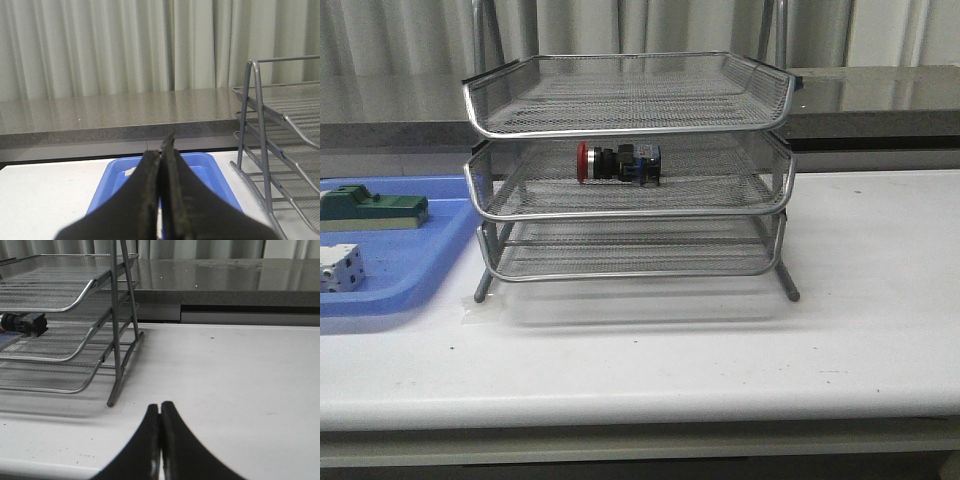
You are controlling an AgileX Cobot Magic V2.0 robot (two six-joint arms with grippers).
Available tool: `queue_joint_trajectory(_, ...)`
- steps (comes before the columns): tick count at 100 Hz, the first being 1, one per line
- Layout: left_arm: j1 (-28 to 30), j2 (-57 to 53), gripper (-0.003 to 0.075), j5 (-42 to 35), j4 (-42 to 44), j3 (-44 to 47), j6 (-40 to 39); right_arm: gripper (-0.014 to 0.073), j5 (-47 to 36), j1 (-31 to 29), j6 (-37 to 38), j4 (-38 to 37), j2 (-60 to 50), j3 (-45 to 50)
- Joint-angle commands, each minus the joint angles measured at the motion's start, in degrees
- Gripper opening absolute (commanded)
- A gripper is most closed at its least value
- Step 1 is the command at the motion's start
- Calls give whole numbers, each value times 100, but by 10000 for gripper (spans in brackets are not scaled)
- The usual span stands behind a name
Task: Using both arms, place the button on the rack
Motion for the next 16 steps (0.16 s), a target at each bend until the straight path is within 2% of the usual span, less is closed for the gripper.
queue_joint_trajectory(1, 20, -189, -20, -491, -62, 194, -62, -69, -499, -10, 9, -44, -92, 7)
queue_joint_trajectory(16, 20, -189, -20, -491, -62, 194, -62, -69, -499, -10, 9, -44, -92, 7)
